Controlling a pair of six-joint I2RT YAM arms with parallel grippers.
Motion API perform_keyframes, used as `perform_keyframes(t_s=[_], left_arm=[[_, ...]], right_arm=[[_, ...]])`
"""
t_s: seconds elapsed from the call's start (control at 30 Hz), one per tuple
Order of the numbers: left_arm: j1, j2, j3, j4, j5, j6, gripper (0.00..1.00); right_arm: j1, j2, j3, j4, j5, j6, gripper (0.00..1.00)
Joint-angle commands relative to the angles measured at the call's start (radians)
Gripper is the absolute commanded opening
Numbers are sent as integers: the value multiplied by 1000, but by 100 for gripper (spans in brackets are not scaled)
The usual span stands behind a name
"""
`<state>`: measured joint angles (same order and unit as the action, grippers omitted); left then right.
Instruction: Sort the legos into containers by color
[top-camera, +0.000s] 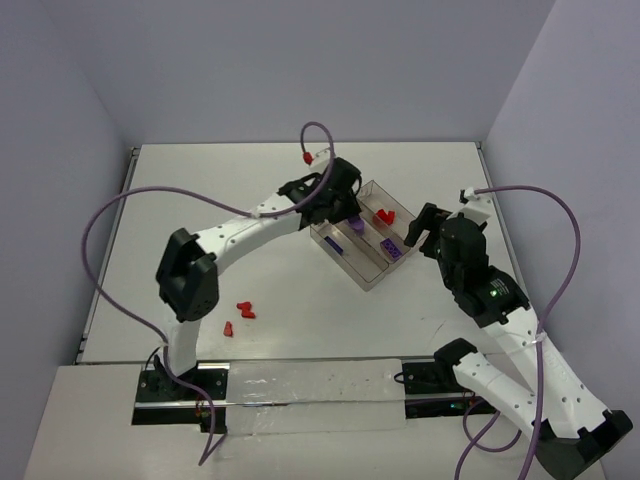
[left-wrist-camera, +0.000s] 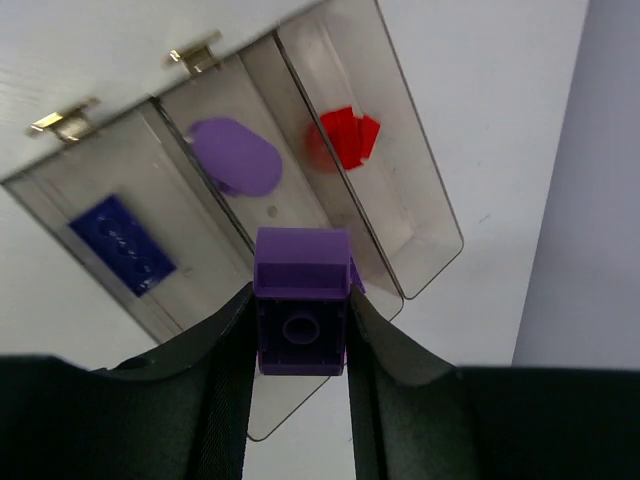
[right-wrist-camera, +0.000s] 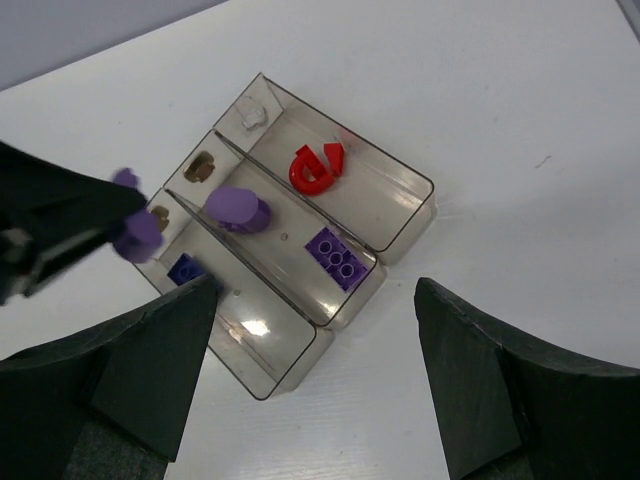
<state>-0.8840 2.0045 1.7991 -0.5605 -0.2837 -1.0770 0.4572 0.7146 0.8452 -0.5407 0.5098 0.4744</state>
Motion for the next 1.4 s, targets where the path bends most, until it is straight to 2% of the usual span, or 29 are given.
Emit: perform_keyframes(t_s=[0.0, 0.17, 0.4, 0.5, 0.57, 0.63, 0.73, 0.8, 0.97, 1.0, 1.07, 1.23, 1.27, 1.37], left_arm=[[-21, 78, 124, 89, 101, 1, 16], [-24, 175, 224, 84, 123, -4, 20], [-27, 219, 211, 120, 136, -24, 29], [-28, 237, 209, 137, 151, -23, 41], [-29, 248, 218, 137, 159, -17, 54], [-30, 255, 223, 140, 167, -6, 74], [-34, 250, 226, 140, 169, 5, 87], [-34, 234, 226, 136, 162, 16, 90], [-46, 131, 205, 79, 71, 70, 88], [-45, 124, 187, 74, 66, 73, 88], [-40, -5, 100, 6, -18, 93, 87], [-29, -297, -269, -74, -234, 78, 86], [-24, -346, -303, -93, -250, 60, 86], [10, -513, -546, -233, -315, -49, 83]], right_arm=[[-8, -22, 26, -17, 53, -11, 87], [-8, -17, 27, -24, 50, -10, 87], [-7, -7, 28, -27, 47, -8, 87], [-8, -6, 29, -29, 45, -10, 87], [-8, -5, 29, -31, 45, -10, 87], [-8, -7, 32, -35, 45, -10, 87], [-8, -7, 35, -38, 47, -8, 87], [-8, -6, 35, -41, 45, -6, 87], [-8, -3, 37, -39, 33, 0, 87], [-8, -1, 37, -39, 32, 0, 87], [-7, -1, 35, -37, 22, 2, 87], [-7, 11, 25, -15, -14, 4, 87], [-7, 14, 24, -11, -20, 4, 87], [-6, 36, 20, 8, -60, 6, 87]])
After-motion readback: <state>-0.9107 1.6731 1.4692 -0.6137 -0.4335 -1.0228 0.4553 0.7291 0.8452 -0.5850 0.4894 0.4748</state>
